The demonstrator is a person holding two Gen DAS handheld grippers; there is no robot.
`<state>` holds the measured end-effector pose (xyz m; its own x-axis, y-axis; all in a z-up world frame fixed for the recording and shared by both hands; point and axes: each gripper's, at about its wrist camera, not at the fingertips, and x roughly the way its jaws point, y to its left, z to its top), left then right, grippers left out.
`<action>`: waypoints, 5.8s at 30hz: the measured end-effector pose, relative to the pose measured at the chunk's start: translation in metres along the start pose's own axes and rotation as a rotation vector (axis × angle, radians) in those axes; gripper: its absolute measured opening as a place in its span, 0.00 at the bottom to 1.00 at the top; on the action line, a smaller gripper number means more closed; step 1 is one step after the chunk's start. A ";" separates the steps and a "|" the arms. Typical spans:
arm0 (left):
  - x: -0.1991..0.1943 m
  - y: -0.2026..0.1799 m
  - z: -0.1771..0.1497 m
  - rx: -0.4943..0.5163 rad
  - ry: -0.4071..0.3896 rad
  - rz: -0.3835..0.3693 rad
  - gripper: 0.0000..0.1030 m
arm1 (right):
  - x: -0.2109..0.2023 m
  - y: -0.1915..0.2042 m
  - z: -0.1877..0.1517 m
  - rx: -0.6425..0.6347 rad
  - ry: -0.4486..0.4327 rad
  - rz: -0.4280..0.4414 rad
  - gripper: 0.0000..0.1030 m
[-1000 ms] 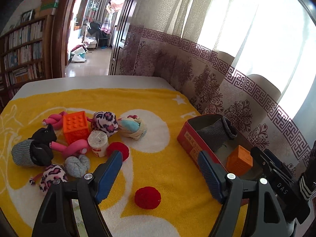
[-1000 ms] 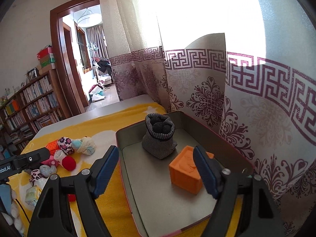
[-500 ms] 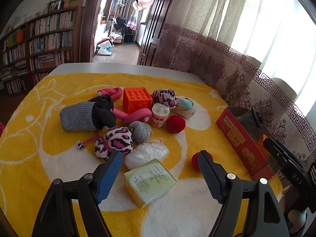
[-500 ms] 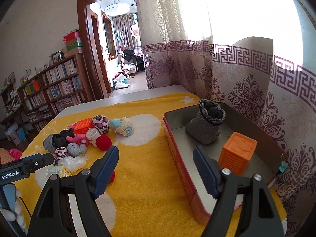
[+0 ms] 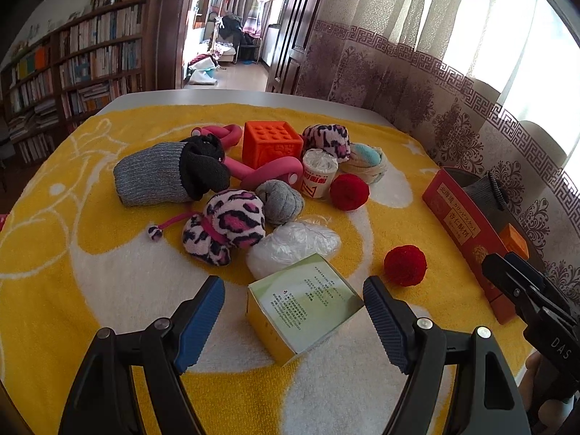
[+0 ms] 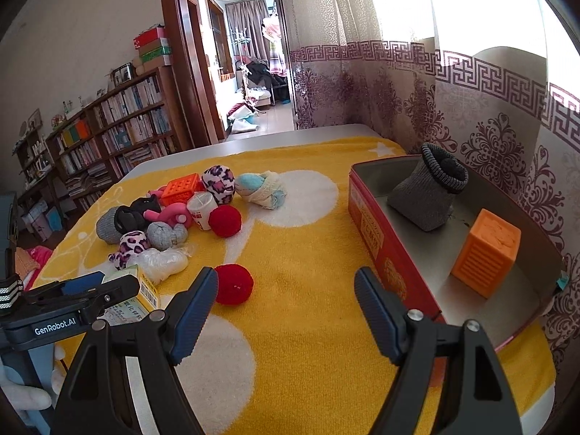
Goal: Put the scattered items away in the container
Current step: 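Grasp the yellow tea box with left tool while right tool grasps a red pompom, then carry the tea box with left tool while right tool drops the red pompom into the tin, then withdraw both tools from the tin toward the plastic bundle and leopard plush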
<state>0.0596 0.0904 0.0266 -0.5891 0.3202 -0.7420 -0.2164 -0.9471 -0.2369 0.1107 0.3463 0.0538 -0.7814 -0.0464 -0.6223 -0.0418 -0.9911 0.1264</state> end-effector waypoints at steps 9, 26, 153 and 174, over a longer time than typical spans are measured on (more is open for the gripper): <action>0.008 0.001 -0.002 0.008 -0.009 -0.012 0.85 | 0.015 0.004 -0.006 -0.003 0.053 0.009 0.79; 0.016 -0.004 -0.004 0.027 0.020 -0.069 0.85 | 0.038 0.013 0.000 -0.013 0.101 0.047 0.78; 0.049 -0.192 0.070 0.289 0.025 -0.347 0.84 | -0.026 -0.144 0.010 0.240 -0.072 -0.211 0.67; 0.015 -0.056 0.040 0.121 -0.031 -0.154 0.84 | -0.028 -0.092 0.021 0.188 -0.118 -0.156 0.73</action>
<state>0.0323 0.1490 0.0538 -0.5648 0.4635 -0.6827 -0.3967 -0.8780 -0.2680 0.1235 0.4417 0.0760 -0.8233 0.1309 -0.5524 -0.2735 -0.9441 0.1839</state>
